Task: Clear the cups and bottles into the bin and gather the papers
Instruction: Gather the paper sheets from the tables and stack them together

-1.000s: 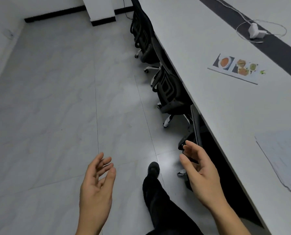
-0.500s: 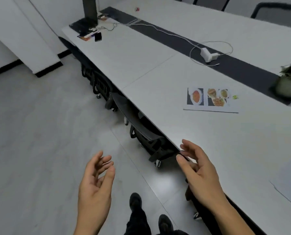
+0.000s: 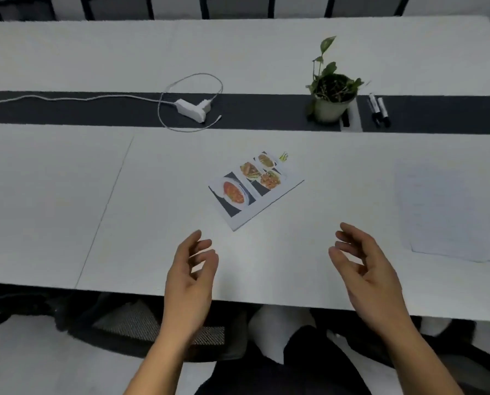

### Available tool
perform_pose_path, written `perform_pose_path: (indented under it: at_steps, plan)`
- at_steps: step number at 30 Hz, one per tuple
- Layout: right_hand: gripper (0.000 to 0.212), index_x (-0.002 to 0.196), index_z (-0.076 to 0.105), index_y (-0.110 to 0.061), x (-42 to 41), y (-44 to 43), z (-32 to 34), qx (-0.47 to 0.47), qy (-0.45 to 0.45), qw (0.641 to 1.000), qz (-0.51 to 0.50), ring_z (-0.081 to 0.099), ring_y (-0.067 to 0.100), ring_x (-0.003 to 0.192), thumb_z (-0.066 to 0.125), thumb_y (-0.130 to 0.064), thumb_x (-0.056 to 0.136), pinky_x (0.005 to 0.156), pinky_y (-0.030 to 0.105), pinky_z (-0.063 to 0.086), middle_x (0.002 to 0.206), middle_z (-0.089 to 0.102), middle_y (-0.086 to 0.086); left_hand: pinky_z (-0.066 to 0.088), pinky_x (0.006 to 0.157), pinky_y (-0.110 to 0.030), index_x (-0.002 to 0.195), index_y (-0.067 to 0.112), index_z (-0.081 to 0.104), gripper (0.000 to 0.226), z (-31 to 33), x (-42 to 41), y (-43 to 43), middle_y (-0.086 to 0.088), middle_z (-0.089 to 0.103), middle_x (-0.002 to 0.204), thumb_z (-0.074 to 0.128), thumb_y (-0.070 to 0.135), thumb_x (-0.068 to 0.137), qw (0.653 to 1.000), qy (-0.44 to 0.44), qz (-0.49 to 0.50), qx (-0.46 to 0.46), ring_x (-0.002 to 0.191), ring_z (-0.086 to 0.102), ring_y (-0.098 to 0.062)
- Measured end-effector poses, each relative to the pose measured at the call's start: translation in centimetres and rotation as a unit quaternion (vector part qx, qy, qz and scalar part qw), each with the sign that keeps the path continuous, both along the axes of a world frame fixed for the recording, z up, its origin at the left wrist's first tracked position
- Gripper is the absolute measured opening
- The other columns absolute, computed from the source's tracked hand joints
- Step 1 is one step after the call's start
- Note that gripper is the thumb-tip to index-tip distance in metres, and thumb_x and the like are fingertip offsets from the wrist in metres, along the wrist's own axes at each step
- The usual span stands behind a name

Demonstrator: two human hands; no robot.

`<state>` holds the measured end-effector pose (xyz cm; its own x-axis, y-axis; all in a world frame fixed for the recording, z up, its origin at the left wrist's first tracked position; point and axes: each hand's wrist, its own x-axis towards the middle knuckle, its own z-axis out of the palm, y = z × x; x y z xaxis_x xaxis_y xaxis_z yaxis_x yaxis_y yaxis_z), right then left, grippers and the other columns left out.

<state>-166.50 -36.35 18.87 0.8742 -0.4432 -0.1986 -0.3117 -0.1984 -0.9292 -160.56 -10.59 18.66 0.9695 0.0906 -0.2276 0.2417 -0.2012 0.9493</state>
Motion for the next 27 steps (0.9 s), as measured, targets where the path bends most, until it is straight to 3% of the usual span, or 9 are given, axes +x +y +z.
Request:
perform_pose_path:
  at_steps: [6,10,14,17,21,23,25,27]
  plan:
    - [0.039,0.131,0.055,-0.038,1.1,-0.1,-1.5,0.019,0.043,0.994,-0.103,0.057,-0.007,0.114,0.063,-0.024,0.095,0.084,0.014,0.043,0.125,0.062,-0.020,0.053,0.088,-0.034,0.134,0.029,0.052,0.042,-3.1,9.4,-0.8,0.012,0.063,0.120,0.062,0.026,0.094,0.996,0.021,-0.063,0.059,0.107,0.061,-0.007]
    - [0.041,0.130,0.055,-0.035,2.4,-1.4,-4.2,0.021,0.087,0.990,-0.106,0.058,-0.008,0.113,0.064,-0.022,0.093,0.078,0.006,0.045,0.124,0.063,-0.020,0.046,0.081,-0.018,0.142,0.021,0.044,0.050,-8.9,16.1,-3.1,0.003,0.056,0.132,0.061,0.021,0.095,0.975,0.035,-0.122,0.185,0.114,0.057,-0.012]
    - [0.042,0.130,0.055,-0.034,4.1,-3.0,-6.6,0.015,0.122,0.988,-0.089,0.058,-0.009,0.112,0.065,-0.022,0.090,0.078,0.002,0.045,0.124,0.063,-0.019,0.046,0.093,-0.036,0.136,0.010,0.050,0.050,-14.2,24.1,-6.6,-0.005,0.055,0.129,0.062,0.029,0.091,0.923,-0.014,-0.222,0.314,0.122,0.050,-0.026]
    - [0.043,0.130,0.055,-0.033,5.4,-3.9,-8.2,-0.003,0.138,0.987,-0.079,0.058,-0.006,0.114,0.064,-0.028,0.089,0.079,0.007,0.048,0.125,0.061,-0.017,0.034,0.107,-0.043,0.146,0.009,0.038,0.078,-18.1,30.4,-8.6,-0.015,0.042,0.148,0.066,0.046,0.084,0.880,0.004,-0.247,0.406,0.138,0.034,-0.034]
    - [0.044,0.133,0.055,-0.032,6.3,-4.2,-9.3,-0.018,0.149,0.986,-0.067,0.057,-0.002,0.117,0.064,-0.030,0.090,0.084,0.020,0.049,0.125,0.059,-0.018,0.037,0.102,-0.054,0.134,0.011,0.040,0.083,-21.5,33.8,-8.8,-0.013,0.040,0.143,0.076,0.055,0.073,0.813,0.054,-0.279,0.509,0.136,0.033,-0.038]
    - [0.043,0.132,0.054,-0.033,6.3,-4.1,-9.4,-0.019,0.152,0.986,-0.071,0.057,-0.001,0.117,0.063,-0.031,0.090,0.085,0.022,0.050,0.126,0.058,-0.019,0.040,0.099,-0.054,0.133,0.011,0.038,0.088,-21.9,33.1,-8.9,-0.015,0.037,0.141,0.083,0.051,0.068,0.821,0.103,-0.251,0.502,0.131,0.038,-0.040]
    - [0.042,0.130,0.054,-0.037,6.3,-4.1,-9.5,-0.015,0.154,0.985,-0.080,0.057,-0.002,0.116,0.064,-0.030,0.090,0.085,0.021,0.051,0.126,0.058,-0.020,0.045,0.096,-0.048,0.134,0.008,0.037,0.090,-21.8,31.5,-9.0,-0.017,0.044,0.135,0.088,0.040,0.066,0.857,0.148,-0.207,0.448,0.121,0.050,-0.039]
    - [0.041,0.128,0.053,-0.039,6.4,-3.9,-9.3,-0.005,0.153,0.985,-0.083,0.058,-0.003,0.115,0.065,-0.027,0.091,0.085,0.020,0.052,0.126,0.059,-0.021,0.048,0.087,-0.041,0.126,0.006,0.041,0.078,-21.3,29.1,-8.8,-0.012,0.056,0.119,0.088,0.033,0.069,0.893,0.195,-0.147,0.378,0.110,0.059,-0.035]
